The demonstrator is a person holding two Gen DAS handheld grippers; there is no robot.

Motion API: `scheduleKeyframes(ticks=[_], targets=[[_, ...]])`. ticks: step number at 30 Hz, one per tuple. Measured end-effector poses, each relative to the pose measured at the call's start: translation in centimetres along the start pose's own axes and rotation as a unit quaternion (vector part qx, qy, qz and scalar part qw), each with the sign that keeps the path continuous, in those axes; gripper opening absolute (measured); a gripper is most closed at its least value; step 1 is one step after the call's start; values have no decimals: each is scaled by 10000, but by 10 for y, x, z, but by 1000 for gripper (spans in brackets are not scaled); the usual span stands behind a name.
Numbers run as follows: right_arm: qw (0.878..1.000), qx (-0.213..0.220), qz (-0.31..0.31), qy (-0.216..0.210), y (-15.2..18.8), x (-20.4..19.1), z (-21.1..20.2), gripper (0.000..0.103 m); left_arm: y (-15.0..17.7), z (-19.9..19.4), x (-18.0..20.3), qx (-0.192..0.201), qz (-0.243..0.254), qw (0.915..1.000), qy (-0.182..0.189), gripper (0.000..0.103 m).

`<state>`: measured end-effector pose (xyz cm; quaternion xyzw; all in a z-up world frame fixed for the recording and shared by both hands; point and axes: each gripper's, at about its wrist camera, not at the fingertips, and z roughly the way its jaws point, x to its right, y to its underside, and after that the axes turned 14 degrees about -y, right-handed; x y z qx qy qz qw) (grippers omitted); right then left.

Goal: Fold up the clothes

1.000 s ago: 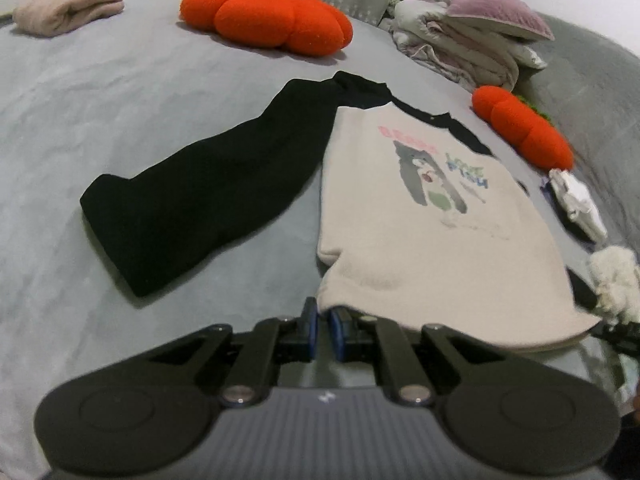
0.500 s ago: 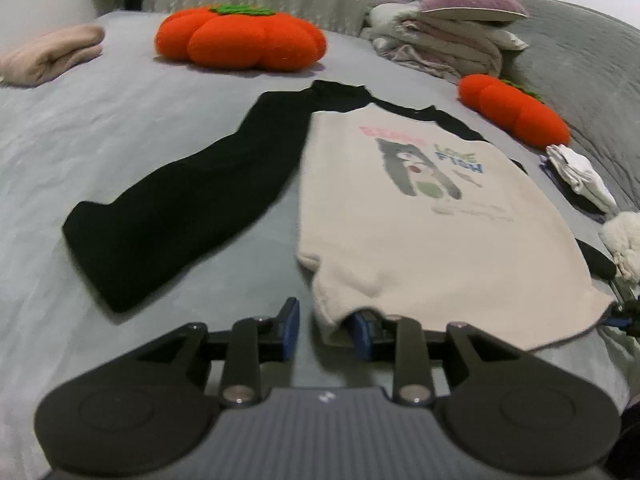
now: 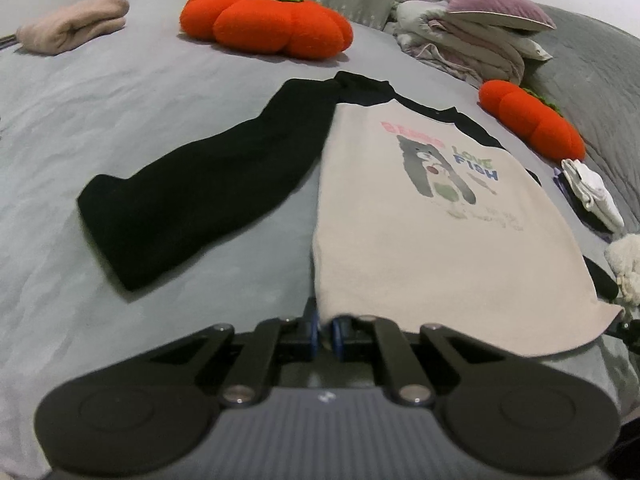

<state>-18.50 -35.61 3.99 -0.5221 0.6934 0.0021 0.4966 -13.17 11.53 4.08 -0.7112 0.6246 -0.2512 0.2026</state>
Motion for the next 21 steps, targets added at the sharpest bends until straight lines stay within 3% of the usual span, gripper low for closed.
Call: scheduleKeyframes(ticks=[10,21], targets=[[9982,372,313,-353,11,-1,-30,5,-6,-29,-8,-46,-101,9999,110,6],[9968,698,113,-374,10,-11,-54,4,2,-47,-19,66,-15,9999,136,6]])
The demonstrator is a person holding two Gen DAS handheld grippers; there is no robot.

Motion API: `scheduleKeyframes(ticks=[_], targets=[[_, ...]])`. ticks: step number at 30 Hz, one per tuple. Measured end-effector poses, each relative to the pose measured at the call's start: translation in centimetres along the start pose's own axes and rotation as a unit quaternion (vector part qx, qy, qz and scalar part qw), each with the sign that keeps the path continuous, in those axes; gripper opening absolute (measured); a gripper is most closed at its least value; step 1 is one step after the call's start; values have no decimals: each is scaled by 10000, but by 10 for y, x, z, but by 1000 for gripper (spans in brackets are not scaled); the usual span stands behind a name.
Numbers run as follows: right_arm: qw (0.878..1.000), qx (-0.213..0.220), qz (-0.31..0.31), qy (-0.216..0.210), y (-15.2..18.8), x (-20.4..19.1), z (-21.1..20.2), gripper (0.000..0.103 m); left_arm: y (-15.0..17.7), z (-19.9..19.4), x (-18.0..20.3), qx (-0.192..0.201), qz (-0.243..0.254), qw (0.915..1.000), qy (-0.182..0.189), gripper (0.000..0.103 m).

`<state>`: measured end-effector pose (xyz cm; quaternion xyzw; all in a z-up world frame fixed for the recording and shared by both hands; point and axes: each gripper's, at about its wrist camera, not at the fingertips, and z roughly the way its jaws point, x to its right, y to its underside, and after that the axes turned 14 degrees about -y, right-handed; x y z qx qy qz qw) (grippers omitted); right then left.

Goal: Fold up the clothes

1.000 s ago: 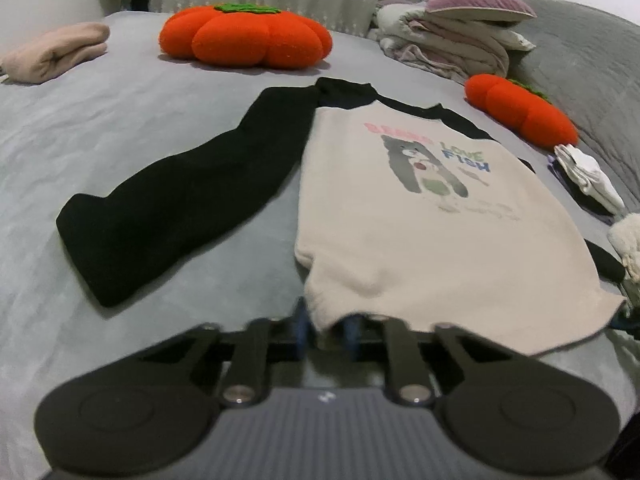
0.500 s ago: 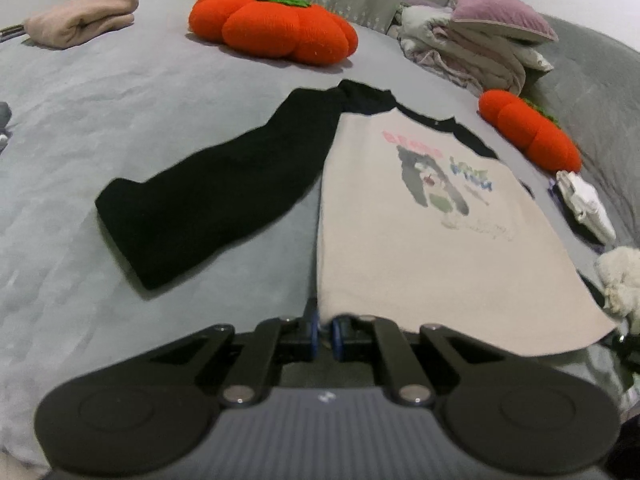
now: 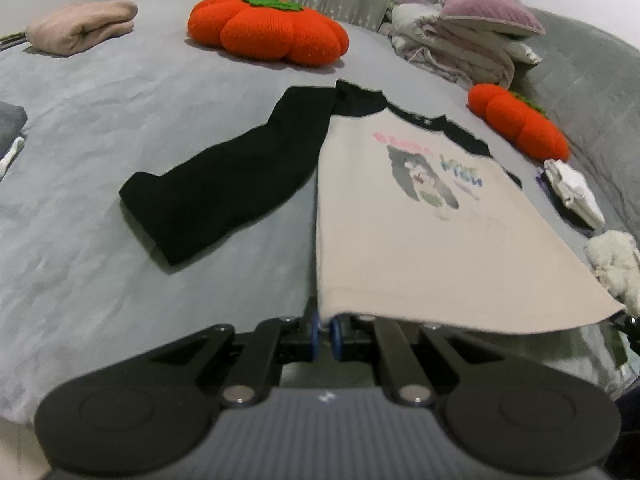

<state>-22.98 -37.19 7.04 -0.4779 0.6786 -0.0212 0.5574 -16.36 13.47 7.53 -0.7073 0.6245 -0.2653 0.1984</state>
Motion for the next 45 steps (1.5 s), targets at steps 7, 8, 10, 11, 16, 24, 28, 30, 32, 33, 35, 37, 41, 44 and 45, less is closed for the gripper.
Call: scheduleKeyframes(ticks=[7,8,10,11,16,24,28,30,32,33,35,37,41,44,45], targets=[[9994,-147,-275,175,3,-8,2,4,1,-6,-1,195,322,9992,-168,6],[9993,-163,-259,195,4,-7,3,4,3,-6,-1,186,374,9990,-172,6],[9995,-125,-252,155,4,-6,-2,4,8,-7,1,183,472,9986,-178,6],[9995,-96,-268,132,3,-8,-5,4,9,-8,1,211,506,9983,-174,6],[9990,85,-435,66,0,-19,-19,4,12,-19,-2,339,561,9978,-31,6],[9966,-69,-694,436,0,-14,-5,4,22,-15,2,247,800,9965,-59,6],[9923,-388,-857,809,7,-5,18,4,30,5,10,-29,1091,9934,-357,6],[9888,-542,-966,996,11,-1,25,5,34,12,14,-82,1294,9904,-473,7],[9874,-646,-994,1044,12,1,28,5,37,13,18,-45,1473,9877,-529,8],[9875,-672,-972,1046,11,2,28,5,38,12,19,-30,1531,9868,-529,11],[9867,-691,-939,1132,10,5,26,6,38,9,16,-47,1533,9872,-447,14],[9870,-717,-908,1117,10,6,25,11,34,6,7,-104,1343,9905,-276,18],[9890,-535,-1034,914,8,-2,15,12,20,-4,-17,-23,831,9965,46,24],[9899,-434,-1026,879,5,-4,15,13,11,-10,-26,139,642,9977,162,26],[9899,-430,-1024,882,5,-3,16,13,9,-12,-27,197,612,9978,166,26]])
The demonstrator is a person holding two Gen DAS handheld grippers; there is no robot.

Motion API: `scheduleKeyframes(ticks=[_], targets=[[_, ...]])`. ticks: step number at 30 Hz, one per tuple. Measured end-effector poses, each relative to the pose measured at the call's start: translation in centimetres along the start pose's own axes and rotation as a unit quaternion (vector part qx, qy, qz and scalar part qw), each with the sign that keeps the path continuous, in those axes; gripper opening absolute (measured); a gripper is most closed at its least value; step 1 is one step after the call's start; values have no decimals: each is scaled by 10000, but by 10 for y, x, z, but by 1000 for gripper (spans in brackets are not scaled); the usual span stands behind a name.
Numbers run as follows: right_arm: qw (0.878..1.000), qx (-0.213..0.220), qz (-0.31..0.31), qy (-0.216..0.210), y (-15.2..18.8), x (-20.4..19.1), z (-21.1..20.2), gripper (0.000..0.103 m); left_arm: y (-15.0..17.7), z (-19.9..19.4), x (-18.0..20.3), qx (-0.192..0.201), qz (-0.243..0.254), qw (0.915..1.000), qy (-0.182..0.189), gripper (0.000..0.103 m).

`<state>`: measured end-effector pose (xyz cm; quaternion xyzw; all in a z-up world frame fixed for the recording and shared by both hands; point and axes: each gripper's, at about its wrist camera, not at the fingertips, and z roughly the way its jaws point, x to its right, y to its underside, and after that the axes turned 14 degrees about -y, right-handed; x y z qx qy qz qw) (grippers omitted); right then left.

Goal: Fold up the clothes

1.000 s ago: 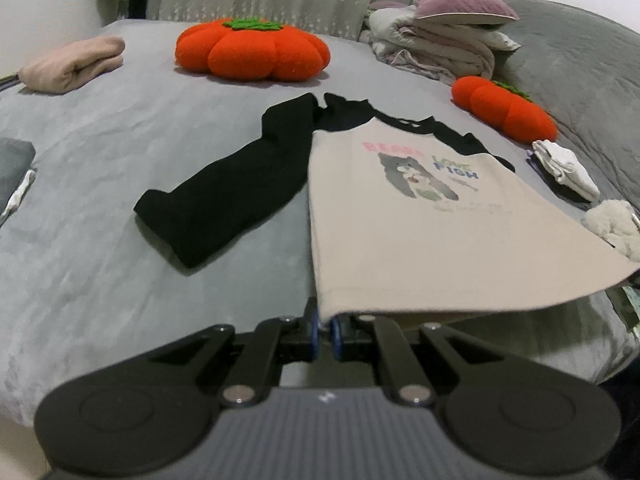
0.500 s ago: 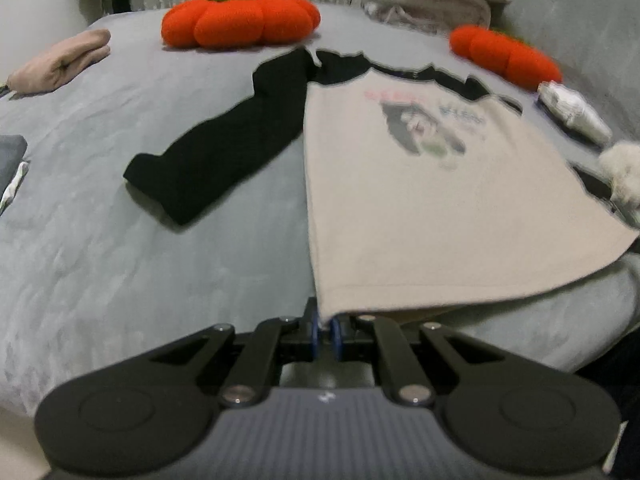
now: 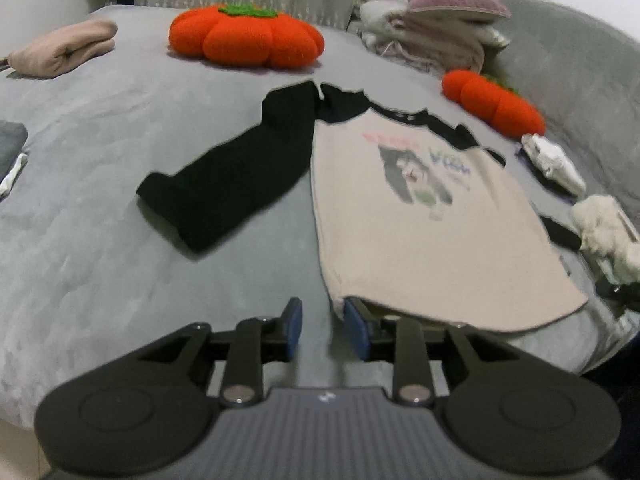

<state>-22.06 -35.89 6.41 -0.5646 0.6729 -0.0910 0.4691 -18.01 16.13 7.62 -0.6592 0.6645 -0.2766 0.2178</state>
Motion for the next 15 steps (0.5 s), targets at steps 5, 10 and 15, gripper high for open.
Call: scheduleKeyframes(ticks=[5,10,15], targets=[[9987,-45,-484,169,-9,-13,12,13,-15,-12,-28,312,-444,9985,-39,27],[9951,-300,-917,215,-20,-28,37,17,-23,4,-31,138,-458,9977,-483,28],[9867,-693,-1467,-35,-17,-53,71,17,-31,18,-42,-14,-787,9930,-882,30]])
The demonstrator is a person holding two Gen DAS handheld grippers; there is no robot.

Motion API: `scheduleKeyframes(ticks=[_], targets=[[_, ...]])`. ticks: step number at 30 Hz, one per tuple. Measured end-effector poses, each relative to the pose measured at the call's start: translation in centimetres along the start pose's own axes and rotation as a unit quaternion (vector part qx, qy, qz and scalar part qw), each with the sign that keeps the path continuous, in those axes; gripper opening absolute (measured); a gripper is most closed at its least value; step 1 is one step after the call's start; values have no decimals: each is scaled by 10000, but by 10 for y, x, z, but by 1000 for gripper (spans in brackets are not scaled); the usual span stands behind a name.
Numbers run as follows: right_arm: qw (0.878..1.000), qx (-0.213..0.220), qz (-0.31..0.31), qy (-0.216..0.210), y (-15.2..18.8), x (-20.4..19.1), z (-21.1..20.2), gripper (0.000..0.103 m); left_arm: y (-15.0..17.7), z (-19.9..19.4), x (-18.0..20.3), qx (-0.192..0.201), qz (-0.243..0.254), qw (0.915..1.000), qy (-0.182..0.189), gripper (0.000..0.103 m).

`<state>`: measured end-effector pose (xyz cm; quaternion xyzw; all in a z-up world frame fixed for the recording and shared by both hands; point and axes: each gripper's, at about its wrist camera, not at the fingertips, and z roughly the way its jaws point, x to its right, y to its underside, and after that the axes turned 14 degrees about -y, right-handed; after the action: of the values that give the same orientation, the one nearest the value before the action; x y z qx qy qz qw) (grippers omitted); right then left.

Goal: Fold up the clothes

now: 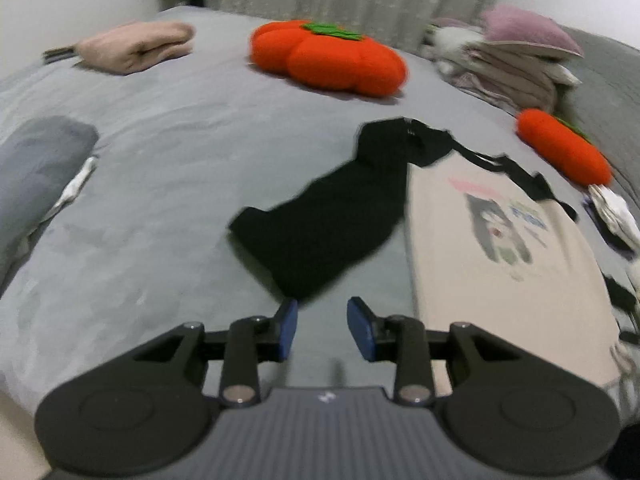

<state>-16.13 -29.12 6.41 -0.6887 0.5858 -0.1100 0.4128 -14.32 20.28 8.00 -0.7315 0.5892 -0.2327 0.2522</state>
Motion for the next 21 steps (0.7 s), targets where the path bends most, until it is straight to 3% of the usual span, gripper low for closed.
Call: scheduleKeyframes(ticks=[8,13,21], targets=[[9971,-528,-532,-125,1,-31,42,17,-24,26,-21,-127,-587,9971,-465,35],[9950,-613,-772,-169,-1,-44,55,17,-34,41,-22,-127,-637,9959,-624,35],[9912,-653,-1123,-242,-9,-71,78,17,-52,65,-20,-241,-769,9952,-561,33]])
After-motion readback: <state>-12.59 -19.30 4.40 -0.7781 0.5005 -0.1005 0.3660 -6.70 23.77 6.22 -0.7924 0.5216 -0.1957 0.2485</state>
